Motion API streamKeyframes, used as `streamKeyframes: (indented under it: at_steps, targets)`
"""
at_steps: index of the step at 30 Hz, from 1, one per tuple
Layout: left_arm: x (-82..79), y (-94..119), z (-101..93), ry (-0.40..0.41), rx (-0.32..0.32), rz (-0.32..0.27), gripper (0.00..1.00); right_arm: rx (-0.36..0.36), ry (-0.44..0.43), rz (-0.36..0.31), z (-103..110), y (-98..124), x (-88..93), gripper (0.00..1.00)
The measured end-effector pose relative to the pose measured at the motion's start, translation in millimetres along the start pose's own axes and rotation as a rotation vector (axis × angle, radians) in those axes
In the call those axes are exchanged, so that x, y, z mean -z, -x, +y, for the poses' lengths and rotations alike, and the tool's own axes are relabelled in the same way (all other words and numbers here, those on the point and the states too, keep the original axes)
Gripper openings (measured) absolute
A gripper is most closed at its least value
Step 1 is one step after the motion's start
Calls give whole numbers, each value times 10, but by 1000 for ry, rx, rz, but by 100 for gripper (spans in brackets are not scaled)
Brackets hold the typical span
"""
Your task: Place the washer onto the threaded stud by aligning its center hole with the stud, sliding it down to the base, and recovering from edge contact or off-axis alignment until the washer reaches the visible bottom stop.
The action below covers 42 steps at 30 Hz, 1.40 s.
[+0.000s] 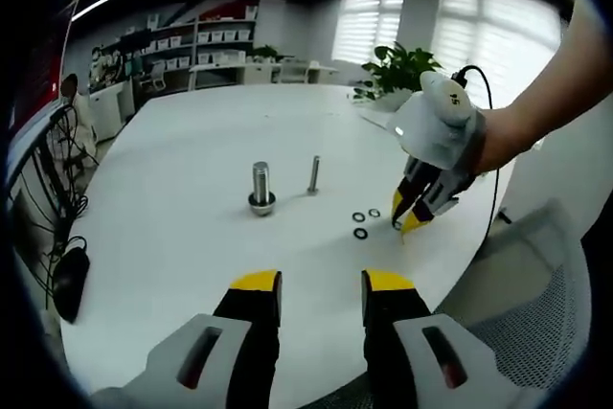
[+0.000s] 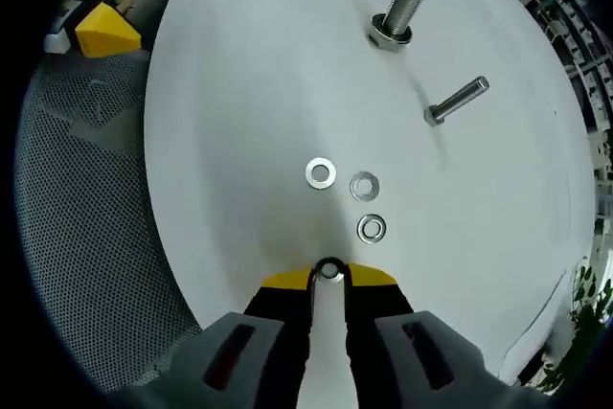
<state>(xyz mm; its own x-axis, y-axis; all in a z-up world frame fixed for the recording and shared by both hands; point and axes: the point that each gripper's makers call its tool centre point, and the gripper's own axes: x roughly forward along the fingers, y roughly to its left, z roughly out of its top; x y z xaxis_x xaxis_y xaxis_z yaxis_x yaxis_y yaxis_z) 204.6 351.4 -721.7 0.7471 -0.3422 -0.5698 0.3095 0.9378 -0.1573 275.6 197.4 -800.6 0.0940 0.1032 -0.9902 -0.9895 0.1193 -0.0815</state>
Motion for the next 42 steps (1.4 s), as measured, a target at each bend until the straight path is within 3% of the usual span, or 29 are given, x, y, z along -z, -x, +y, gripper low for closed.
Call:
streamKeyframes:
  at_steps: [7,27,42]
  targets:
    - [-10,9,5,1,-3,-5,31,3,-118,-63,-14,8,7,14]
    - [-22,10,-11,6,6,-13,32,-39,-136,-95,14,102,-17,13]
    - [-8,16,19,10,-9,-6,32,13,-137,-203,-572,459,-505,13]
